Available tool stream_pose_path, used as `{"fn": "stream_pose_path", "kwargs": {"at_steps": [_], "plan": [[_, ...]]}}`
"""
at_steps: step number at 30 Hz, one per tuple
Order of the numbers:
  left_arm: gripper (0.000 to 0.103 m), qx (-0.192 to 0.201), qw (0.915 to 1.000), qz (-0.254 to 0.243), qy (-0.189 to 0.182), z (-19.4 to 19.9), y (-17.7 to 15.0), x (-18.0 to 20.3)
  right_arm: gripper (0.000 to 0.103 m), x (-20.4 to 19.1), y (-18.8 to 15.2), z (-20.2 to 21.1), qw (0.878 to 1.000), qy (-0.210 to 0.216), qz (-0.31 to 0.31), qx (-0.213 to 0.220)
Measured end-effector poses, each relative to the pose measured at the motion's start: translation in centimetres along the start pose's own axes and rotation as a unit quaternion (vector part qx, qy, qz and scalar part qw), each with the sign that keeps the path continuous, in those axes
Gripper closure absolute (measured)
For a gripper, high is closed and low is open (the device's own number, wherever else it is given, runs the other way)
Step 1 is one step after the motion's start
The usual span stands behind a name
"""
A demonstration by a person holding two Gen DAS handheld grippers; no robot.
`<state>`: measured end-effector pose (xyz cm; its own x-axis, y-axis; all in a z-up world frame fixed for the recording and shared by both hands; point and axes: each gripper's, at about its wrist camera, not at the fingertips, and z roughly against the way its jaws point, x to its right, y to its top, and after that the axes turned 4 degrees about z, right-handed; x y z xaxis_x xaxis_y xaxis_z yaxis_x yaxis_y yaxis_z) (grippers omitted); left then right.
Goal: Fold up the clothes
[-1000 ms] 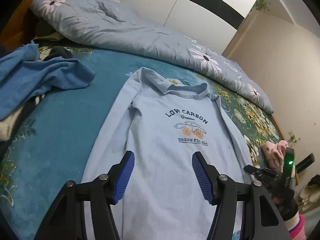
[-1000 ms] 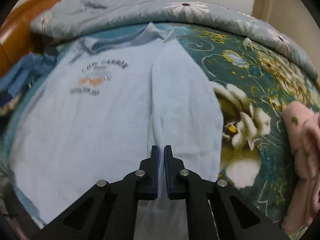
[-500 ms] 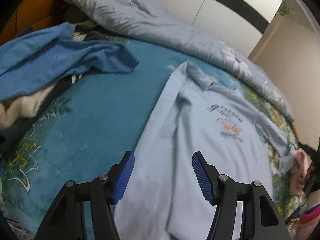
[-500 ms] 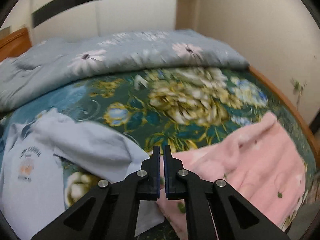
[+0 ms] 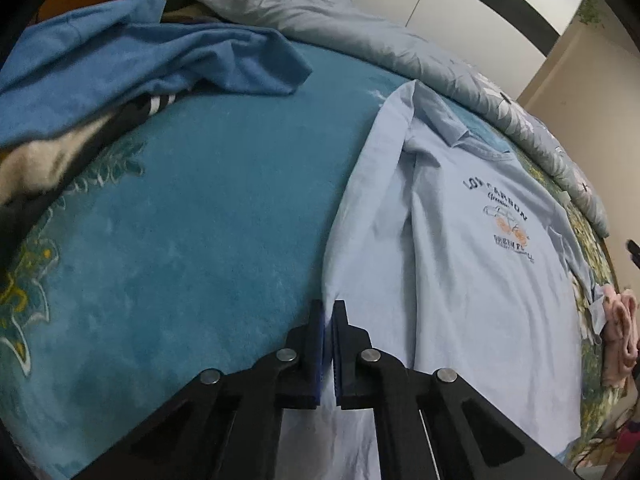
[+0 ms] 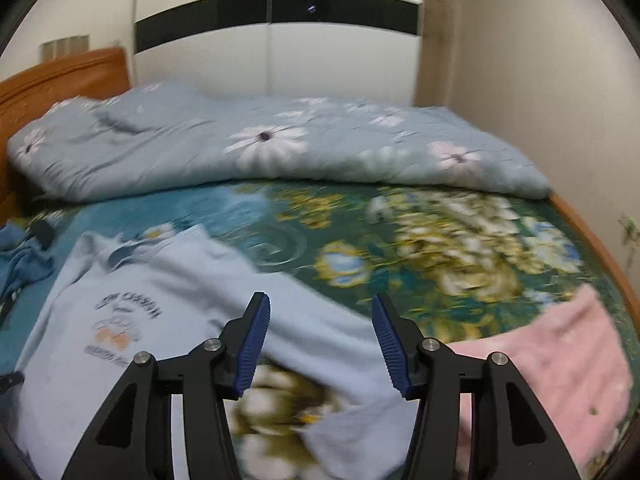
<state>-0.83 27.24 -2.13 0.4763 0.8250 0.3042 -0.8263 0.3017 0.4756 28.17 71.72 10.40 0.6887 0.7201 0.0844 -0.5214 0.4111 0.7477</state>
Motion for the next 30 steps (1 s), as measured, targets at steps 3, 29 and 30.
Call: {"fn": "stream_pose_path", "kwargs": {"at_steps": [3,29,30], "plan": [[0.099,0.036,0.9985,-0.018,0.036,1.1,2.0,-0.4,0.049,-2.3,0.0,-2.2,0.999,0.031,0.009,-0.022],[0.039,-0.054,0.9900,-0.129,0.019,-14.9,22.8,9.0,0.049,-12.3,6.9,-24.0,0.975,0.102,0.132,-0.149],[0.039,-0.059,0.9893,-0.132,0.021,-15.8,22.6,9.4,0.054,-12.4,6.9,-24.1,0.974,0.105,0.129,-0.153]]}}
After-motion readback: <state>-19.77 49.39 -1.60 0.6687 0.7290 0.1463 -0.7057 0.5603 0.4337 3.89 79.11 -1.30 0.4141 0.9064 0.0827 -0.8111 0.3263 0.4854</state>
